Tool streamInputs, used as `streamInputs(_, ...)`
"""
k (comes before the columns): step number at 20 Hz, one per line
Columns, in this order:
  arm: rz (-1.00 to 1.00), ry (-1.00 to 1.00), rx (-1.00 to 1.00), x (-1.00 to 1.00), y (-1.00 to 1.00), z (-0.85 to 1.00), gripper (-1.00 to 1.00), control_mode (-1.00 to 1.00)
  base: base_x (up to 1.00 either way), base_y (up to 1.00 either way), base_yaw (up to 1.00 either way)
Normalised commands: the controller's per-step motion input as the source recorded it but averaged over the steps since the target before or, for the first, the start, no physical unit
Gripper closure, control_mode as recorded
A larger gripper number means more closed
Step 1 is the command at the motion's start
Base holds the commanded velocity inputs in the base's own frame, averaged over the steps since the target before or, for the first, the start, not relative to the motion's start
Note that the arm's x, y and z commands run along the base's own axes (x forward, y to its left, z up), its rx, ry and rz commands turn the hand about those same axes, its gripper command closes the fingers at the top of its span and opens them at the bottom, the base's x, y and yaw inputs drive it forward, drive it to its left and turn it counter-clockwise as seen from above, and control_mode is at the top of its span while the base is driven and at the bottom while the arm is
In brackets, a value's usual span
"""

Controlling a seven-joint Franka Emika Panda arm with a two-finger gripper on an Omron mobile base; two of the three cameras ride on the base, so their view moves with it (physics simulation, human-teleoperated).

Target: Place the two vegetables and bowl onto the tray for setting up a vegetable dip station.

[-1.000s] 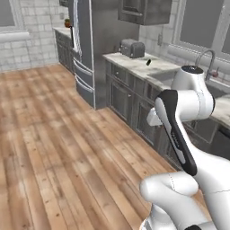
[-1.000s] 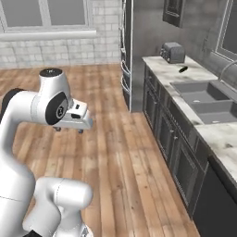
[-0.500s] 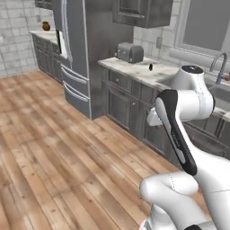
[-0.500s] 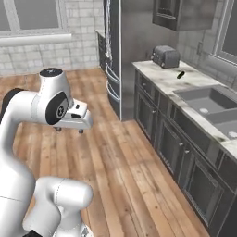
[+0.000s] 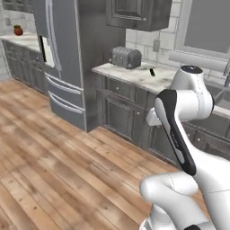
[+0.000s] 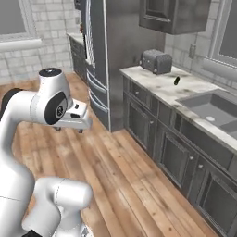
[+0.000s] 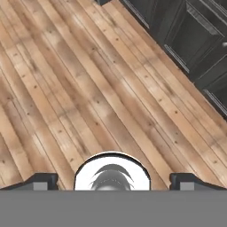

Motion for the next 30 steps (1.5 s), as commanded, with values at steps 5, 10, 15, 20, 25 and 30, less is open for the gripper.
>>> streamInputs(5, 0.00, 0.00, 0.00, 0.00, 0.00, 0.00, -1.00, 1.00, 0.66, 0.81, -0.40)
streamInputs(10, 0.00, 0.00, 0.00, 0.00, 0.00, 0.00, -1.00, 1.00, 0.66, 0.76, -0.41)
streamInputs(15, 0.00, 0.00, 0.00, 0.00, 0.00, 0.00, -1.00, 1.00, 0.63, 0.73, -0.44)
streamInputs(20, 0.00, 0.00, 0.00, 0.00, 0.00, 0.00, -1.00, 1.00, 0.63, 0.61, -0.47)
streamInputs(25, 0.00, 0.00, 0.00, 0.00, 0.00, 0.00, -1.00, 1.00, 0.61, 0.32, -0.49)
streamInputs(30, 0.00, 0.00, 0.00, 0.00, 0.00, 0.00, -1.00, 1.00, 0.59, 0.02, -0.42)
